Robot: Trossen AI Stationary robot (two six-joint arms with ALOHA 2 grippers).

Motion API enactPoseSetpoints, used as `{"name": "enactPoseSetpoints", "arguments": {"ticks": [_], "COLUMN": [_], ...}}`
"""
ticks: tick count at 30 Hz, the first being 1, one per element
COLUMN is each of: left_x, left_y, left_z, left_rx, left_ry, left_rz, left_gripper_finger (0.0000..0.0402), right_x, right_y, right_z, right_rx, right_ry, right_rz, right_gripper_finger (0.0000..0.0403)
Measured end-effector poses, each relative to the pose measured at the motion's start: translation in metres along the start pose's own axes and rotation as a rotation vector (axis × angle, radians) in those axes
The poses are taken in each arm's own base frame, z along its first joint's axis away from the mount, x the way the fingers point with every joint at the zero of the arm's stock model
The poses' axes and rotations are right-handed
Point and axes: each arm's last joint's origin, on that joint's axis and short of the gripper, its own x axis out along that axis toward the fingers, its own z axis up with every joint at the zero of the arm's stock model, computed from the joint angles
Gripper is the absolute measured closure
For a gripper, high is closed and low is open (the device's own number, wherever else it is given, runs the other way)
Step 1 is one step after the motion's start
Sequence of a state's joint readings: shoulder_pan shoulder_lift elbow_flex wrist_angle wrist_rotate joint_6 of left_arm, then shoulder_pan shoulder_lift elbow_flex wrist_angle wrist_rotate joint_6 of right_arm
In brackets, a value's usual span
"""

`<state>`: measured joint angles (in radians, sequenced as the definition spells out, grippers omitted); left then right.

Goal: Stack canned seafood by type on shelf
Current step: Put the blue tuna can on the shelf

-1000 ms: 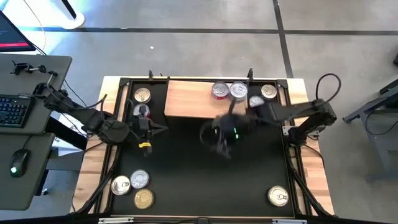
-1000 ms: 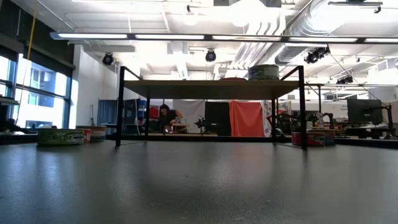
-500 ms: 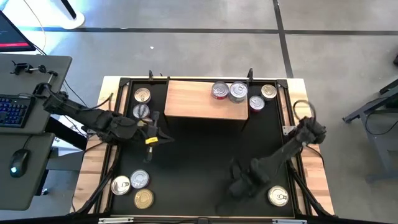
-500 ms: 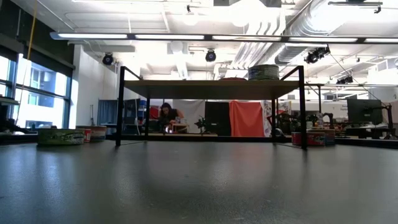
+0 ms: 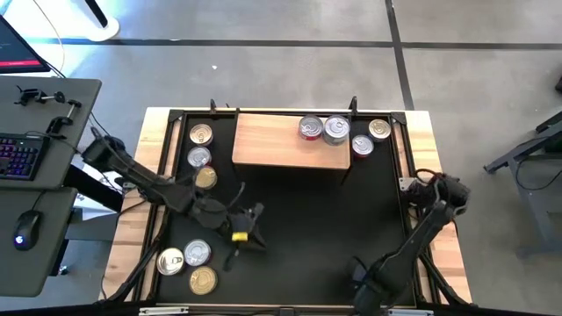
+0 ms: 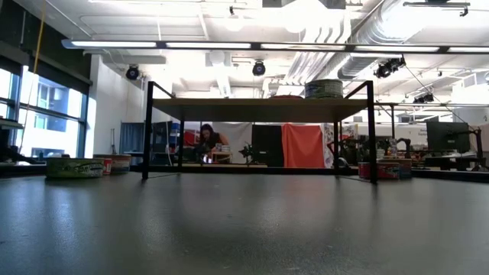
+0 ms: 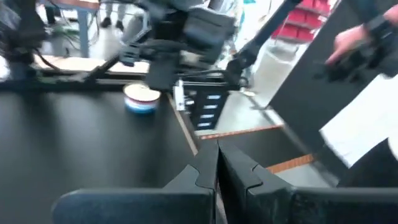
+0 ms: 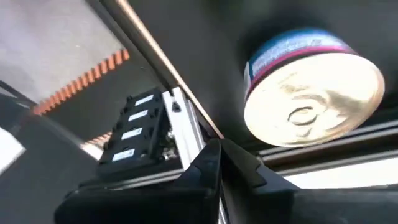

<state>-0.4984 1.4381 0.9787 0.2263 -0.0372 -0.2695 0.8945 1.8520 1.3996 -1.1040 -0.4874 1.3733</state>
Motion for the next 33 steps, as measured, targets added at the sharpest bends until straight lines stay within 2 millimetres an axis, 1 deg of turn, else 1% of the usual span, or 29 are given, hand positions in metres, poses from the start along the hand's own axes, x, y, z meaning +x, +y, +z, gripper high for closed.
{"name": "enactPoseSetpoints", "arguments": {"ticks": [2,4,6,8,11,15,17,21,24,27,30,33], "left_x": [0.008,0.013,0.018,0.021,0.027,0.040,0.051,0.071,0.080,0.081,0.077,0.067], "left_y": [-0.007,-0.016,-0.024,-0.035,-0.049,-0.062,-0.065,-0.062,-0.059,-0.057,-0.057,-0.058], "left_z": [-0.006,-0.012,-0.018,-0.025,-0.036,-0.048,-0.053,-0.067,-0.072,-0.072,-0.068,-0.057], "left_rx": [-0.053,-0.110,-0.178,-0.224,-0.273,-0.284,-0.265,-0.238,-0.235,-0.236,-0.181,-0.088], "left_ry": [-0.022,-0.031,-0.058,-0.079,-0.117,-0.139,-0.126,-0.083,-0.060,-0.037,-0.002,0.017], "left_rz": [0.002,0.019,0.040,0.066,0.111,0.173,0.180,0.205,0.194,0.152,0.135,0.128], "left_gripper_finger": [0.0402,0.0402,0.0402,0.0402,0.0402,0.0402,0.0401,0.0401,0.0402,0.0402,0.0402,0.0402], "right_x": [0.012,0.018,0.019,0.021,0.025,0.034,0.038,0.043,0.038,0.029,0.018,0.006], "right_y": [-0.018,-0.037,-0.049,-0.057,-0.059,-0.054,-0.052,-0.050,-0.049,-0.048,-0.047,-0.046], "right_z": [0.003,0.005,0.005,0.001,-0.002,-0.009,-0.013,-0.011,-0.003,0.015,0.036,0.059], "right_rx": [0.061,0.147,0.204,0.235,0.266,0.304,0.341,0.410,0.427,0.465,0.478,0.478], "right_ry": [-0.022,-0.070,-0.114,-0.115,-0.085,-0.064,-0.069,-0.087,-0.148,-0.224,-0.327,-0.432], "right_rz": [0.030,0.023,0.022,0.020,0.024,0.037,0.041,0.033,0.070,0.130,0.211,0.300], "right_gripper_finger": [0.0402,0.0402,0.0402,0.0403,0.0403,0.0403,0.0403,0.0403,0.0403,0.0403,0.0403,0.0403]}}
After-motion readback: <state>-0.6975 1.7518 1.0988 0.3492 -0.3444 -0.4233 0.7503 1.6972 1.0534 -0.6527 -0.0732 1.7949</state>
